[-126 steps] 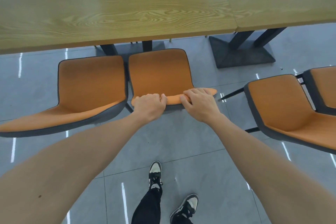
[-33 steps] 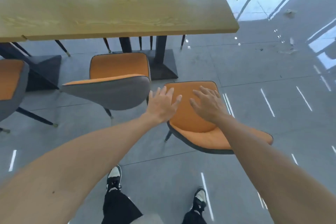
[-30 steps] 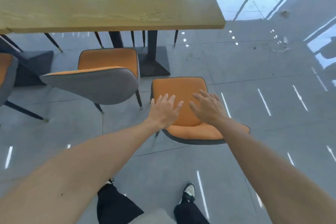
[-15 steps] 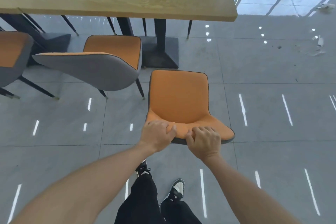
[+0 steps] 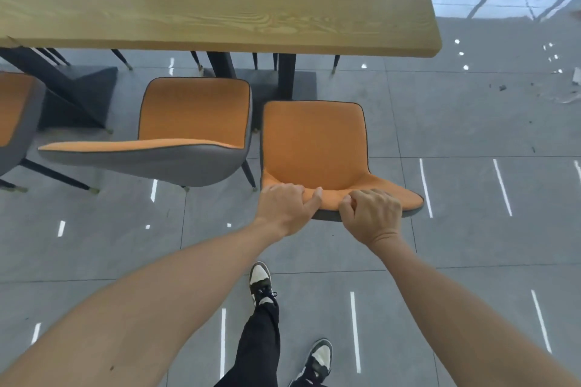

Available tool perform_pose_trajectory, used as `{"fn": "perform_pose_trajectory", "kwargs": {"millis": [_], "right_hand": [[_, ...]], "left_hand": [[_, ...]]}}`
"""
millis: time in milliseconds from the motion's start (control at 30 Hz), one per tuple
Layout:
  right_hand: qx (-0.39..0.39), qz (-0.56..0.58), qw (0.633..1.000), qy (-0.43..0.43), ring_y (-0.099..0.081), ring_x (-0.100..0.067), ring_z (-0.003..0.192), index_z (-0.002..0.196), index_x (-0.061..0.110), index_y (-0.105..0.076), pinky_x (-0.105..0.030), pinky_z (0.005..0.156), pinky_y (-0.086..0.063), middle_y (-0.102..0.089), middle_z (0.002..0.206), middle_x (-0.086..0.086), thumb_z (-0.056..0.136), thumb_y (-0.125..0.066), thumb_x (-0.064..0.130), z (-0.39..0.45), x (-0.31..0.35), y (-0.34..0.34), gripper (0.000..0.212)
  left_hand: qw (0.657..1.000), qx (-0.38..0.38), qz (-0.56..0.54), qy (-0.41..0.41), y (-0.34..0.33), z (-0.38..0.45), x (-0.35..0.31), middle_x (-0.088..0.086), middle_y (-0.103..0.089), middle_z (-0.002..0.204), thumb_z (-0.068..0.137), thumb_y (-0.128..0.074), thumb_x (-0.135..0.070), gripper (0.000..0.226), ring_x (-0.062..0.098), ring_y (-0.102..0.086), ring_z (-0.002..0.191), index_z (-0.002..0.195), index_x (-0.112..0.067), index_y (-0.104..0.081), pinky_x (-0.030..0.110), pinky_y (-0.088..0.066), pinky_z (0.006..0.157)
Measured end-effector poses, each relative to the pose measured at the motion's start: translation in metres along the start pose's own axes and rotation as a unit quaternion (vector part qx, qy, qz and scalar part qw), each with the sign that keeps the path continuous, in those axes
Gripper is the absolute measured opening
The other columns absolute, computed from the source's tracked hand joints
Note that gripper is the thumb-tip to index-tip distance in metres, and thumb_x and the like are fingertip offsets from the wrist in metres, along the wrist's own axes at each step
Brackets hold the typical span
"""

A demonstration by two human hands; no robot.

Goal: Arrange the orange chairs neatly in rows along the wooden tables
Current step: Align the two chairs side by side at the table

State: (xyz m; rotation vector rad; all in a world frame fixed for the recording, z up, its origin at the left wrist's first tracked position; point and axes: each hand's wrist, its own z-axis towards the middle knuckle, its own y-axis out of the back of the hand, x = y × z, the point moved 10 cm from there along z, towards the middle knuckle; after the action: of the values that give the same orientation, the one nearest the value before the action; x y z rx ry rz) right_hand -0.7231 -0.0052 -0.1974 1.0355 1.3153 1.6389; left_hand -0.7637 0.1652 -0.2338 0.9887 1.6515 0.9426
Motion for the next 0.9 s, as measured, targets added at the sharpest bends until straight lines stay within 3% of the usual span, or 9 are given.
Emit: {"fn": "perform_pose_trajectory", "kwargs": {"millis": [233,400,600,733,833,900], "right_hand": [[0.003,0.001,1.0,-0.014,-0.052,-0.026,0.049,0.048,0.014,-0.051,-0.026,0.055,-0.026,-0.057,0.05,-0.001,0.083,-0.039,0.033,0.08,0.022,-0.013,0.042],[-0.014,-0.006,1.0,-0.009,-0.05,-0.023,0.05,0.048,0.014,-0.053,-0.025,0.057,-0.022,-0.055,0.05,0.0,0.081,-0.043,0.029,0.092,0.021,-0.01,0.038],[0.022,-0.008,1.0,0.0,-0.055,-0.025,0.056,0.052,0.015,-0.056,-0.026,0.056,-0.025,-0.06,0.055,0.0,0.084,-0.04,0.032,0.092,0.017,-0.017,0.04],[0.087,-0.004,0.996,-0.004,-0.059,-0.024,0.065,0.059,0.019,-0.054,-0.029,0.058,-0.034,-0.065,0.066,0.003,0.087,-0.034,0.043,0.092,0.016,-0.021,0.042],[0.145,-0.011,0.989,-0.004,-0.062,-0.022,0.077,0.076,0.024,-0.067,-0.034,0.071,-0.045,-0.071,0.083,0.006,0.091,-0.028,0.055,0.09,0.015,-0.027,0.052],[0.156,0.006,0.988,-0.008,-0.064,-0.022,0.089,0.089,0.026,-0.071,-0.037,0.083,-0.045,-0.073,0.094,0.005,0.093,-0.028,0.063,0.087,0.016,-0.023,0.056]], "left_hand": [[1.0,-0.007,-0.002,0.001,0.031,0.075,0.032,0.0,-0.07,0.069,0.091,-0.017,-0.069,0.08,0.024,-0.063,0.07,0.075,-0.018,-0.076,0.04,-0.05,0.078],[0.999,-0.001,0.009,-0.032,0.033,0.089,0.03,0.001,-0.062,0.064,0.093,-0.021,-0.067,0.07,0.026,-0.058,0.065,0.061,-0.017,-0.059,0.037,-0.045,0.065],[0.999,0.025,-0.006,-0.045,0.031,0.085,0.023,0.0,-0.059,0.066,0.094,-0.024,-0.067,0.063,0.025,-0.057,0.067,0.062,-0.021,-0.053,0.036,-0.04,0.065],[0.997,0.058,-0.037,-0.028,0.043,0.081,0.033,0.004,-0.07,0.085,0.095,-0.016,-0.073,0.078,0.027,-0.066,0.086,0.079,-0.016,-0.068,0.043,-0.047,0.086],[1.0,0.0,-0.012,-0.002,0.082,0.07,0.067,0.006,-0.075,0.11,0.091,-0.015,-0.077,0.09,0.026,-0.068,0.104,0.113,-0.013,-0.074,0.046,-0.046,0.097],[0.999,-0.029,0.016,0.011,0.107,0.06,0.094,0.006,-0.074,0.117,0.091,-0.021,-0.078,0.088,0.025,-0.067,0.11,0.121,-0.013,-0.072,0.046,-0.047,0.1]]}}
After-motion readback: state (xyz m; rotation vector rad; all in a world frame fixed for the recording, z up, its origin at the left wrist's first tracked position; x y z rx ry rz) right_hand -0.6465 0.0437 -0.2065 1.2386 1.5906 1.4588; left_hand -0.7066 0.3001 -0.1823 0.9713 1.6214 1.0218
